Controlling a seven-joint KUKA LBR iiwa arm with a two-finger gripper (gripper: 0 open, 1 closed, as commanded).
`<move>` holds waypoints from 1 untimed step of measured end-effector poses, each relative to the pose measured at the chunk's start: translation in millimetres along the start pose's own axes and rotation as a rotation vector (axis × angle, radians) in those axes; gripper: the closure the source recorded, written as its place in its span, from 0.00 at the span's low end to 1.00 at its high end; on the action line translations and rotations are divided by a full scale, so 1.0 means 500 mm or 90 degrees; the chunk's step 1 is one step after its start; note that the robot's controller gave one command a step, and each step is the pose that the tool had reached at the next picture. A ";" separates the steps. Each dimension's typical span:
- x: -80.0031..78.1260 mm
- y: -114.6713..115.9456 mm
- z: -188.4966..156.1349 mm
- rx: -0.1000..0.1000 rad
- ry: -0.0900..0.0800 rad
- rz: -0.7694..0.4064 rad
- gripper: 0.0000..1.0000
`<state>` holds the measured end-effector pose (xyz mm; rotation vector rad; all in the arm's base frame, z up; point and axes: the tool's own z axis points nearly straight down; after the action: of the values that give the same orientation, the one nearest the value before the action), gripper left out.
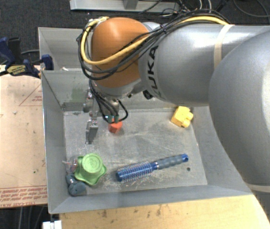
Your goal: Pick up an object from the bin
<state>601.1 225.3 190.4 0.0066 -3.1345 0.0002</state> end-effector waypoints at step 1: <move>0.109 -0.042 0.112 0.000 -0.001 -0.010 0.00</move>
Offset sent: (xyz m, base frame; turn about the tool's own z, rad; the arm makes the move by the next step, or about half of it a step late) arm -0.0533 -0.0210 -0.0543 -0.0168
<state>546.2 204.2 134.7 0.0311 -3.1364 -0.0007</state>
